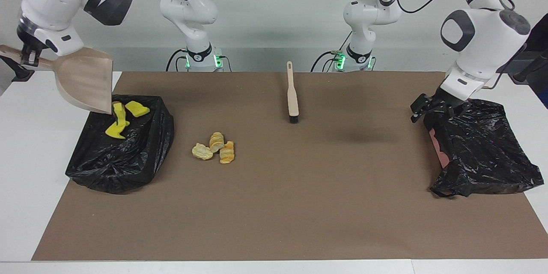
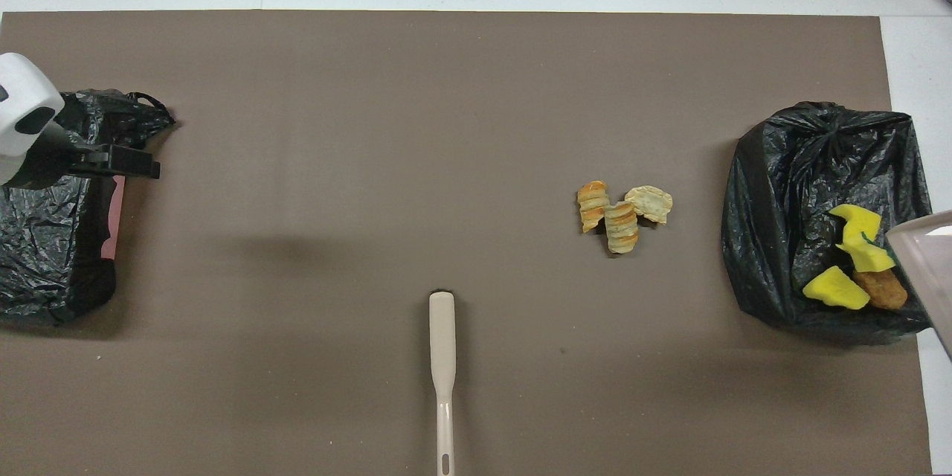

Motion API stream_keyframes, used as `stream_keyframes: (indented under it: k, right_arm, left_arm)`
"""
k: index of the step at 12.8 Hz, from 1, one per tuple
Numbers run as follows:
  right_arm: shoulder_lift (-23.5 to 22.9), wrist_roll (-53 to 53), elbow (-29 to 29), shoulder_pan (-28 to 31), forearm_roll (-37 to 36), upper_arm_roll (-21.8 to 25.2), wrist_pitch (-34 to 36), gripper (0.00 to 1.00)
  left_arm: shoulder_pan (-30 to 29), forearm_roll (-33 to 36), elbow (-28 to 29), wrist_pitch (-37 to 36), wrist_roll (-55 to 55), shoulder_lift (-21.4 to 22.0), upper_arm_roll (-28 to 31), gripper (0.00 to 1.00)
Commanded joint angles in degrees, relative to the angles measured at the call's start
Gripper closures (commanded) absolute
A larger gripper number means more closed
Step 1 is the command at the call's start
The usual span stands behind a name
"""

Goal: Sweep and dump trash in bin
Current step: 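Tip the dustpan into the bag with the right gripper while the left drops the brush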

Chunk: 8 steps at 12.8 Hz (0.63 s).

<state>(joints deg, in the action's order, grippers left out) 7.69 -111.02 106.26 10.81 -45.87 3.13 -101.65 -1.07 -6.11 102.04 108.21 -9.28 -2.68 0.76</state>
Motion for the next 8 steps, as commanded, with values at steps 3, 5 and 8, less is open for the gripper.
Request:
stream_keyframes:
  k: [3,5,8]
  right_arm:
    - [0.93,11.14,0.70,-3.60,8.05,-0.76,3.91,1.00]
    - [0.84,19.31,0.70,-4.56,13.24,-0.85,3.30,1.00]
    - [0.75,37.47,0.52,-10.44,17.98,-0.85,3.83,1.00]
  left_arm:
    - [0.19,6.46,-8.34,-10.99,4.69,-0.05,-1.11,0.00]
    - [0.10,6.11,-11.24,-15.81,4.97,0.04,-1.20,0.00]
    - [0.10,6.02,-12.14,-20.85,4.97,2.75,-1.29,0.00]
